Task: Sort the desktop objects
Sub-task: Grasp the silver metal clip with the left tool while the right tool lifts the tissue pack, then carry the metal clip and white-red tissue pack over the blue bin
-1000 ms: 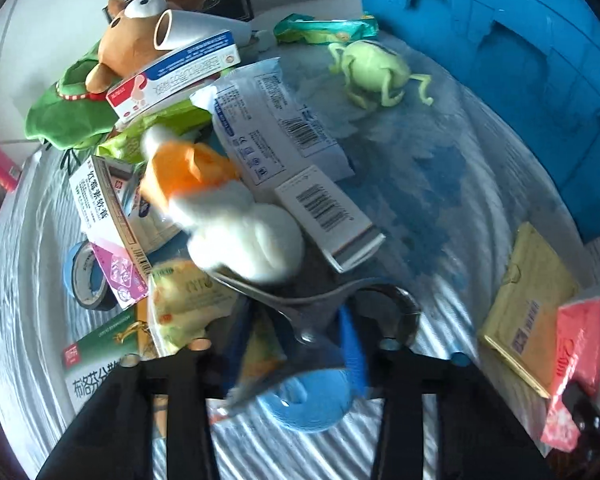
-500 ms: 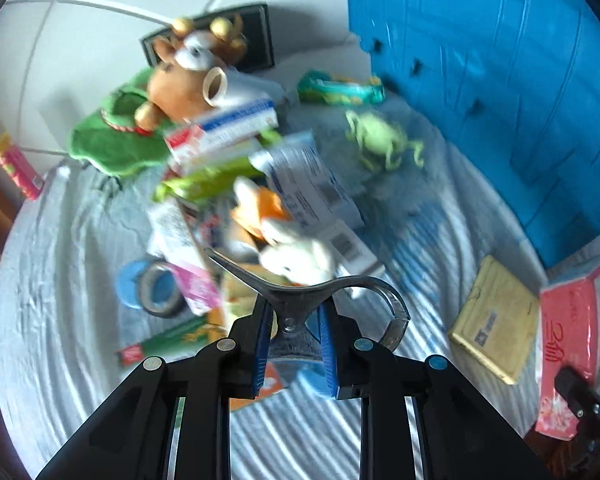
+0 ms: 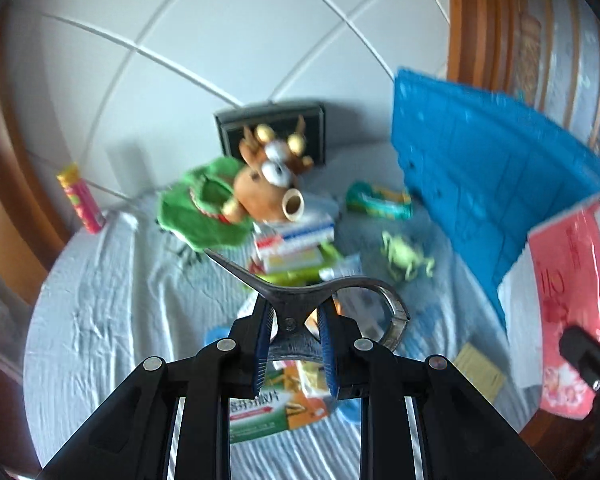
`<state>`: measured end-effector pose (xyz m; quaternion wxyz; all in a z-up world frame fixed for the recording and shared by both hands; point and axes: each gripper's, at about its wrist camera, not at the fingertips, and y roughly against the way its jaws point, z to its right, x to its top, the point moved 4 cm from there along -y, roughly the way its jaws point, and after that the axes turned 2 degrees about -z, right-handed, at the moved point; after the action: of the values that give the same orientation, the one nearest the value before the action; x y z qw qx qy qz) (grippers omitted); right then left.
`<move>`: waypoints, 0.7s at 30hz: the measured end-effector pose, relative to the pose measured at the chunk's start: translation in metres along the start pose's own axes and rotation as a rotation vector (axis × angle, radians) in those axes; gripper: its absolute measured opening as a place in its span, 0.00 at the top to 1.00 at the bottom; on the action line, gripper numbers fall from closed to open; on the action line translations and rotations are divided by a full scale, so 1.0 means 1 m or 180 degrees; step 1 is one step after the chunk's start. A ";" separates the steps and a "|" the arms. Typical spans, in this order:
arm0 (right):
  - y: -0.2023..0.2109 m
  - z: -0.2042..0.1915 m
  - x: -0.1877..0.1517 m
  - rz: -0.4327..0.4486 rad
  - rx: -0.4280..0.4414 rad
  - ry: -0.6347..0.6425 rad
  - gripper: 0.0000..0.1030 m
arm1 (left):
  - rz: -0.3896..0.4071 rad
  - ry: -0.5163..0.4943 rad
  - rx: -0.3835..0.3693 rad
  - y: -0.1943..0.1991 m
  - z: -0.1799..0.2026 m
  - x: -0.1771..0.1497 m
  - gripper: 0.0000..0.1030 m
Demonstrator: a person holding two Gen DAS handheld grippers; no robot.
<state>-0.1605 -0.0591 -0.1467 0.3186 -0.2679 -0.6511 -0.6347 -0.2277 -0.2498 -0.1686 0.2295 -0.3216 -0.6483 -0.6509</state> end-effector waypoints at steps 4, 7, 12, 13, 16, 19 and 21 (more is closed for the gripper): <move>0.016 0.001 0.030 0.0213 0.0117 0.0229 0.20 | 0.0187 0.0195 0.0168 0.028 0.005 0.014 0.79; 0.031 0.007 0.049 0.0372 0.0253 0.0426 0.20 | 0.0316 0.0349 0.0310 0.049 0.017 0.022 0.79; 0.060 0.026 0.072 0.0589 0.0434 0.0711 0.20 | 0.0443 0.0555 0.0445 0.075 0.041 0.033 0.79; 0.066 0.032 0.076 0.0635 0.0444 0.0754 0.20 | 0.0470 0.0570 0.0458 0.080 0.047 0.035 0.79; 0.079 0.049 0.086 0.0739 0.0448 0.0756 0.20 | 0.0555 0.0540 0.0468 0.093 0.064 0.044 0.79; 0.093 0.071 0.092 0.0844 0.0366 0.0674 0.20 | 0.0648 0.0442 0.0396 0.103 0.083 0.055 0.79; 0.101 0.087 0.095 0.0894 0.0281 0.0597 0.20 | 0.0700 0.0380 0.0324 0.108 0.099 0.063 0.79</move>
<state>-0.1530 0.0275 -0.0081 0.4750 -0.2816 -0.6018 -0.5769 -0.1817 -0.1504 -0.0532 0.3536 -0.3393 -0.6265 -0.6061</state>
